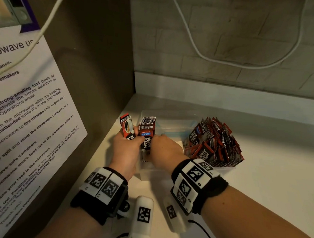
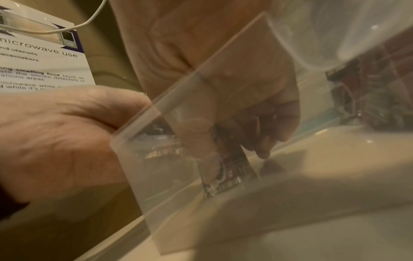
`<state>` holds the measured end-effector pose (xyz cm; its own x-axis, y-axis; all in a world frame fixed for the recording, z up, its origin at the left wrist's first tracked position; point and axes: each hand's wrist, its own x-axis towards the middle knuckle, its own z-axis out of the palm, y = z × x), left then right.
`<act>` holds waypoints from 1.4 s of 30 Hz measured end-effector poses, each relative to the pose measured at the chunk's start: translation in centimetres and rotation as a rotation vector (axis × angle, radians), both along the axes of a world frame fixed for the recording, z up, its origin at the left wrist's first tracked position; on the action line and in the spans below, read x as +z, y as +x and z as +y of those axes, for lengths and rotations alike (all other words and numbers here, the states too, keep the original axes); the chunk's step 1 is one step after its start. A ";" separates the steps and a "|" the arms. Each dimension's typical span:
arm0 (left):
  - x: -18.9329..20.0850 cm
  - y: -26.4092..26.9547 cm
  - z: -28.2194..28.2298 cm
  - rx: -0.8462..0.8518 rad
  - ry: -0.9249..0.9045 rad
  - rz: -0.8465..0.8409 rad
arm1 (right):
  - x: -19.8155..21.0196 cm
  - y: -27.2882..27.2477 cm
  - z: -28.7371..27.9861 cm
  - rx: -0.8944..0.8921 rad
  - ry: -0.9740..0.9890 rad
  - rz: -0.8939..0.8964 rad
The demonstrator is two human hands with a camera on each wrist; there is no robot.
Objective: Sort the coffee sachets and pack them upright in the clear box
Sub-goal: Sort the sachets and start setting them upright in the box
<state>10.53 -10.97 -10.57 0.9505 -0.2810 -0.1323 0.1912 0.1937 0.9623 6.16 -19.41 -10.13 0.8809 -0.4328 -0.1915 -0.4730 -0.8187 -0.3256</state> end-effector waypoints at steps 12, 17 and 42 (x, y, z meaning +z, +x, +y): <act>1.5 0.2 1.0 -0.004 -0.050 0.035 | 1.4 -1.1 -0.6 -0.037 0.216 -0.085; 3.2 1.3 2.0 0.097 -0.124 0.078 | 3.2 -2.2 -1.4 -0.154 0.348 -0.195; 4.8 0.6 1.5 -0.253 -0.162 0.001 | 6.6 -3.6 -2.3 -0.316 1.270 -0.922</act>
